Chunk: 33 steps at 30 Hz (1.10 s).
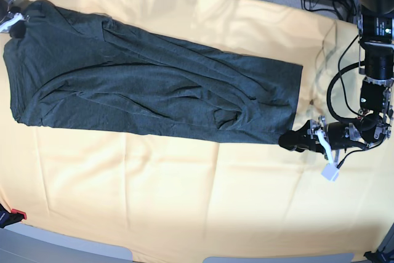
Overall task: Fold the T-shirt properly
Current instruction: 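Move the right gripper to the collar end and grasp the shirt edge, then pull the collar end with the right gripper to straighten the strip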
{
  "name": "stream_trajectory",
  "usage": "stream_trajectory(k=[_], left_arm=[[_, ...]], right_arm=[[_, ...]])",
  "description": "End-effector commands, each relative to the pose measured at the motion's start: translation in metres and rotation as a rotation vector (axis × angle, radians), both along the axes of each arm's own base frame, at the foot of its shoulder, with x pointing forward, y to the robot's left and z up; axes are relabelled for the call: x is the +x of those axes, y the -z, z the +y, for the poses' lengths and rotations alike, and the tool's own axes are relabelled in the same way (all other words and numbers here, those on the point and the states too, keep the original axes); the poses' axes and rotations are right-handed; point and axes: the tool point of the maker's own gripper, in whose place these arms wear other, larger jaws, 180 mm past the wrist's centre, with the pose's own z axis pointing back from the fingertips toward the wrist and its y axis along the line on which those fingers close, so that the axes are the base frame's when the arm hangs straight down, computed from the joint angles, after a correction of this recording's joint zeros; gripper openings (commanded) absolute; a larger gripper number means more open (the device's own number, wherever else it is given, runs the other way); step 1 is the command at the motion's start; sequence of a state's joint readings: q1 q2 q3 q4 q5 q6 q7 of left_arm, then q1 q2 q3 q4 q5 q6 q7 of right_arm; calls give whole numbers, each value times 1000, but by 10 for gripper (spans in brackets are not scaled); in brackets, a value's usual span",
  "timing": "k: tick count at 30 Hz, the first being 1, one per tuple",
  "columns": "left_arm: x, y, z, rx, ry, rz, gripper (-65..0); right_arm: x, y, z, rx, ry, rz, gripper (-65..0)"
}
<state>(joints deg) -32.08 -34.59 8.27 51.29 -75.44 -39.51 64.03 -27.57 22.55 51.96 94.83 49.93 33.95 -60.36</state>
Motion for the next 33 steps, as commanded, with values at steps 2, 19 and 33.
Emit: stream_trajectory(k=[2,19,33], left_arm=[[13,-25,4,-22,-11,-71,-308],[-1,-27,-6,-11,78,-32,-485],[-40,-46,-7,83,230,-78,-650]], right_arm=[[10,-18,-12,-45,-14,-40,-650],[25,-30,-19,-67,-19,-74,-650],[21,-28,-16,-73,-53,-51,-650]])
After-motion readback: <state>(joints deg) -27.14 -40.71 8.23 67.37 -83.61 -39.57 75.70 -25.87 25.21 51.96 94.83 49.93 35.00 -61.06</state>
